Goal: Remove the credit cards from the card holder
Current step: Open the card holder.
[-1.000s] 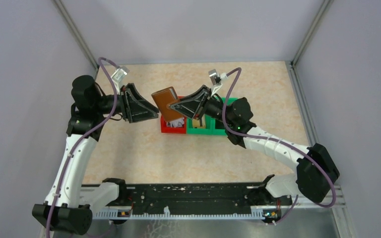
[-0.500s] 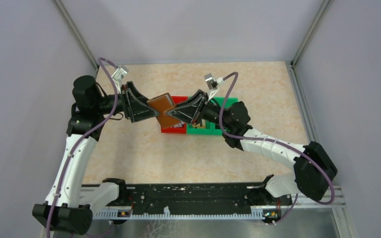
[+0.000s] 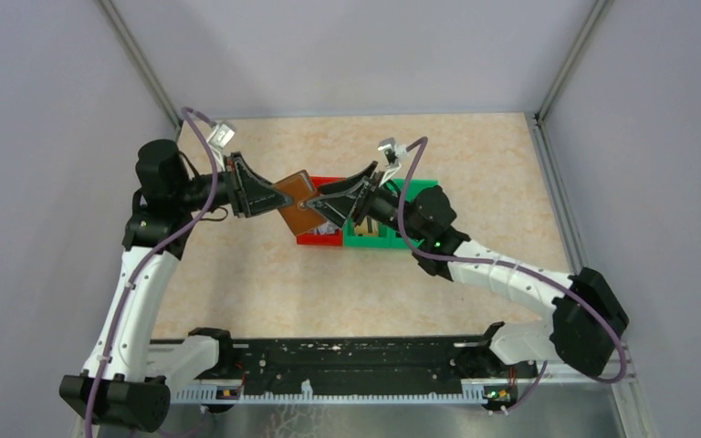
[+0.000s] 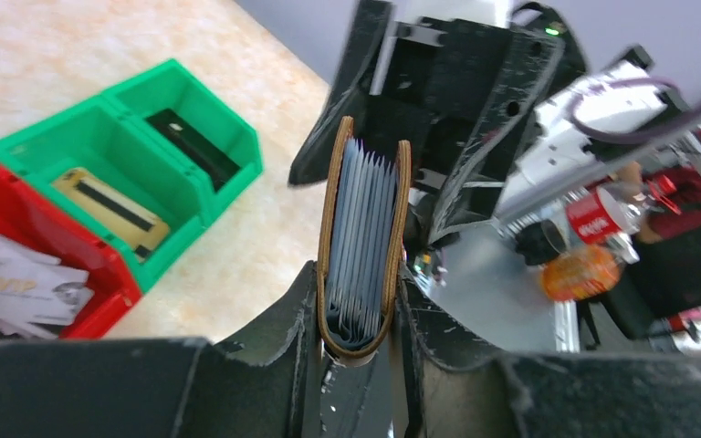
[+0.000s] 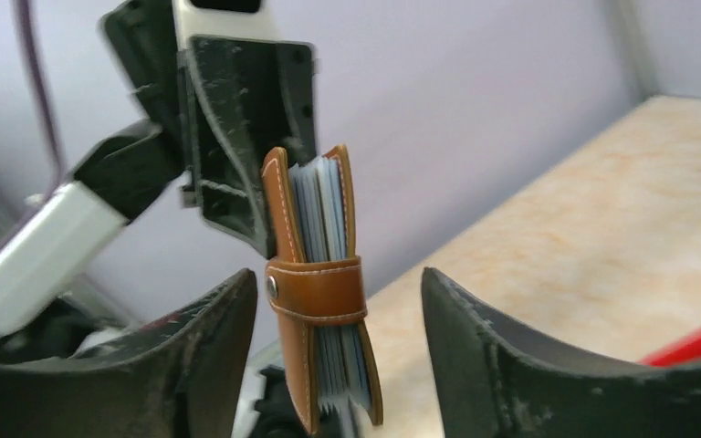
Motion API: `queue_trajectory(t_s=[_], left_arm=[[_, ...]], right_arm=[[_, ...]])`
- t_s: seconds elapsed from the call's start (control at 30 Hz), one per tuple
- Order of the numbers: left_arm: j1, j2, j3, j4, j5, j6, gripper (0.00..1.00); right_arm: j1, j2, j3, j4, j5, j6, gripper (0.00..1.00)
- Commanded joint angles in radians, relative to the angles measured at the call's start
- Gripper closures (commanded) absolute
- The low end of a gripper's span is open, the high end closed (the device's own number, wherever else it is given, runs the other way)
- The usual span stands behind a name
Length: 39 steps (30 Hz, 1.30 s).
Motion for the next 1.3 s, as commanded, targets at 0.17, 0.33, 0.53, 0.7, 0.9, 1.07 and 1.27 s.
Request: queue_trajectory(t_s=[0.17, 0.33, 0.53, 0.7, 0.9, 1.07, 1.27], left_arm=[[-0.004, -0.001, 0.028, -0.127, -0.325, 0.075, 1.0], [-0.005, 0.006, 0.017, -0.142, -0.358, 0.039, 1.0], [-0.004, 0.0, 0.024, -0.161, -0.362, 0.018, 1.0], [-0.005, 0.004, 0.031, -0.174, -0.353, 0.009, 1.0], [-0.005, 0.004, 0.022, -0.172, -0.331, -0.024, 1.0], [-0.005, 0.003, 0.025, -0.178, -0.327, -0.027, 1.0], [-0.004, 0.007, 0.03, -0.183, -0.322, -0.038, 1.0]], right_arm=[[0.127, -0.157, 0.141, -0.424, 0.561, -0.435, 0.27], [0.272, -0.064, 0.244, -0.498, 0.709, -0.609, 0.3], [0.359, 0.03, 0.319, -0.533, 0.791, -0.75, 0.39], [0.388, 0.066, 0.342, -0.535, 0.845, -0.83, 0.44], [0.391, 0.096, 0.362, -0.538, 0.9, -0.854, 0.54], [0.399, 0.15, 0.405, -0.538, 0.995, -0.913, 0.67], [0.434, 0.191, 0.401, -0.477, 1.056, -1.041, 0.67]])
